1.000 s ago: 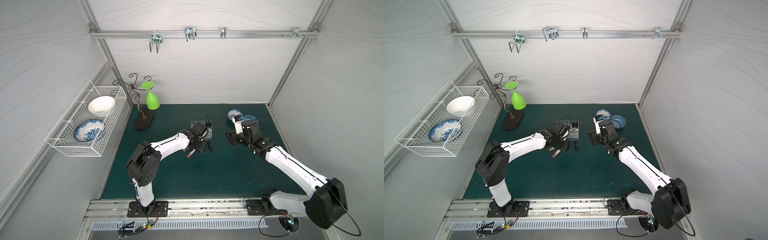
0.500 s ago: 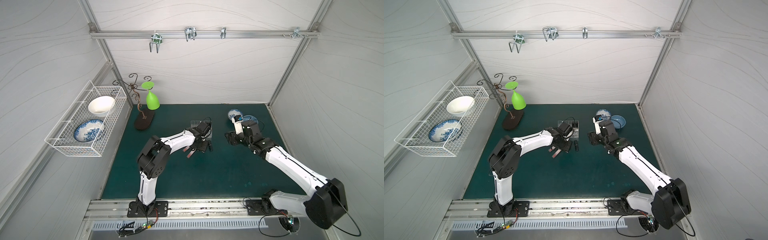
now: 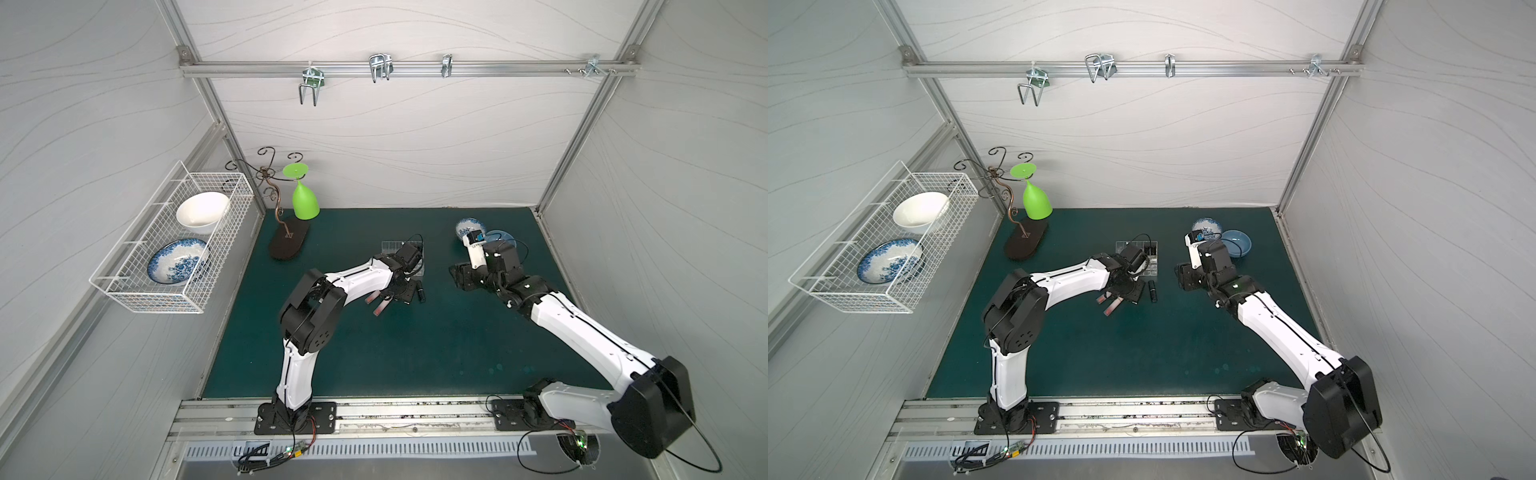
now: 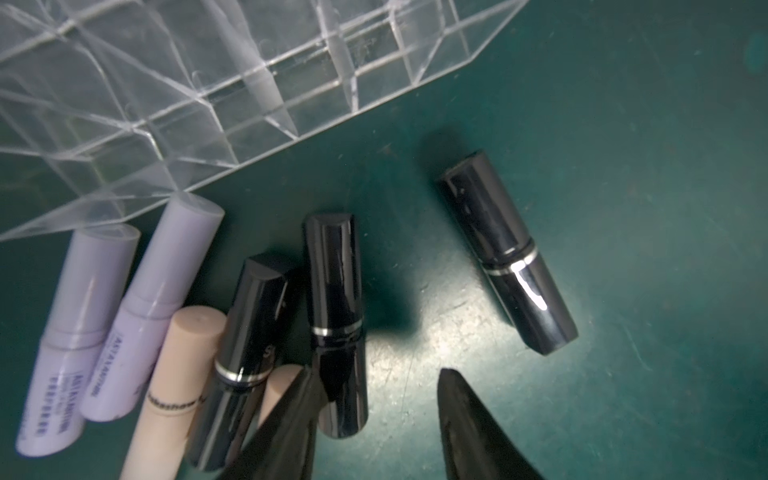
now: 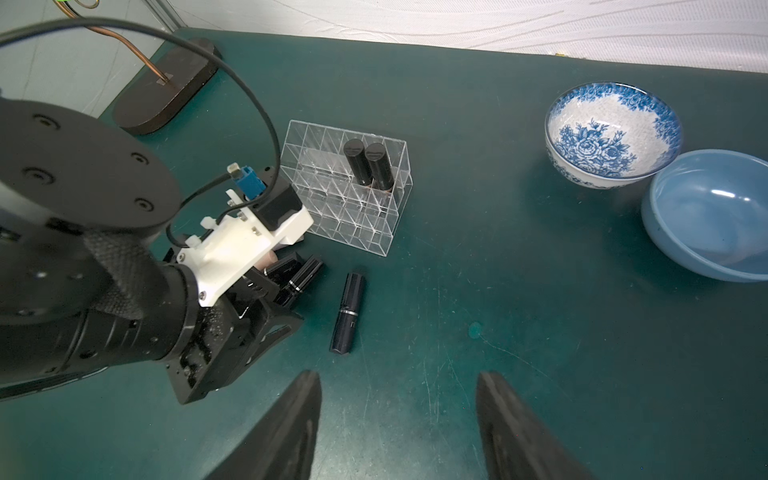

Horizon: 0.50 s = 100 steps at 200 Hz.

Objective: Arrange the lipsticks in the organizer
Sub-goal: Pick up the lipstick at the center of the board.

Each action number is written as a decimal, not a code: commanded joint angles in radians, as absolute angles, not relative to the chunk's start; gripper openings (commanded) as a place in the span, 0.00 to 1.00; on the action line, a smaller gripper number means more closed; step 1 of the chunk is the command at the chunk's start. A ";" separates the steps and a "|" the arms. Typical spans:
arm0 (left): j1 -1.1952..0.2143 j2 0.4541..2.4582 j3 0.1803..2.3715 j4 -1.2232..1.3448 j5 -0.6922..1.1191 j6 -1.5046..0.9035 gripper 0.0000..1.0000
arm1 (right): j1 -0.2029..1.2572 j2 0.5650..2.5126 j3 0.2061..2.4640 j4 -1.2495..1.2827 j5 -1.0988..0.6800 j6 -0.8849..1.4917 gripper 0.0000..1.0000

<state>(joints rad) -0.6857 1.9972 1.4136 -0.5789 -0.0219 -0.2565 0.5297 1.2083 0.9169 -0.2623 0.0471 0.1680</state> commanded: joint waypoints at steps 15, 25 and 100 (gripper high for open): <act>-0.684 1.981 1.424 -0.551 -0.028 -0.245 0.53 | 0.530 1.194 0.929 -0.247 0.036 0.177 0.63; -0.685 1.961 1.410 -0.533 -0.027 -0.240 0.53 | 0.531 1.196 0.931 -0.247 0.034 0.177 0.63; -0.694 1.912 1.377 -0.495 -0.070 -0.226 0.51 | 0.530 1.204 0.933 -0.250 0.030 0.177 0.63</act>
